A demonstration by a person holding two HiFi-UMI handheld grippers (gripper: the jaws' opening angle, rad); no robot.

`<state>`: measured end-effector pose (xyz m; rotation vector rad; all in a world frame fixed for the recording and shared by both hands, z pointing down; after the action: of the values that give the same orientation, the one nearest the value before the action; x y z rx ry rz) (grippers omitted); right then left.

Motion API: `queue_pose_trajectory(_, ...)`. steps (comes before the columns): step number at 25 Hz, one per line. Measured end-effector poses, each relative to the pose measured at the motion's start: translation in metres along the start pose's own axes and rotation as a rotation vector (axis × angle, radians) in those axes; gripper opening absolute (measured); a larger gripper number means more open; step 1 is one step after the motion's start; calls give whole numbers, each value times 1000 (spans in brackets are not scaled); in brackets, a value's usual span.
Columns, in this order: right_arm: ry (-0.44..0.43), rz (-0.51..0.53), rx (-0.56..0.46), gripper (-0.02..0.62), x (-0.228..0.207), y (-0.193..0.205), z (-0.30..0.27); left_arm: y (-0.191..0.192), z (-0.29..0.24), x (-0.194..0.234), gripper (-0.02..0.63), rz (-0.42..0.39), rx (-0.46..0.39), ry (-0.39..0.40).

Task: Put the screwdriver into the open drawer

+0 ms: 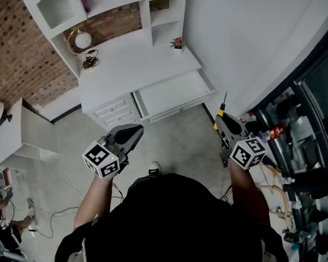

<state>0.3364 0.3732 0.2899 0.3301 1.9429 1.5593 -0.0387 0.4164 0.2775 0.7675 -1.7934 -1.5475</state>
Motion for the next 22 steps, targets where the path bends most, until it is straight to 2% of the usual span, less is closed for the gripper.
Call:
queue_pose_trajectory(5,3,4,-11,83,0,-2,12,0,10,-4,14,44,3,-30)
queue_pose_trajectory(16,9,-37,-51,84,-13,-1,34,-2,-4,-20,14,38,40,-6)
queue_pose_trajectory(22,25,-49,-66,84,-20,-1,30,-5,-10,-8,14,31,43,1)
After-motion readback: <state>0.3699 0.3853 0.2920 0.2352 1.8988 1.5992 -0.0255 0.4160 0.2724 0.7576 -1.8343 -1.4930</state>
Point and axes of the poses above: the fingertips, and each gripper's own axes: z backward along the fingers, x to its left, y out of its underside, the point moved 8 cm from there along z, backward along the fingers, and after that the axes turned 2 degrees about -z, right-handed, at the moved point
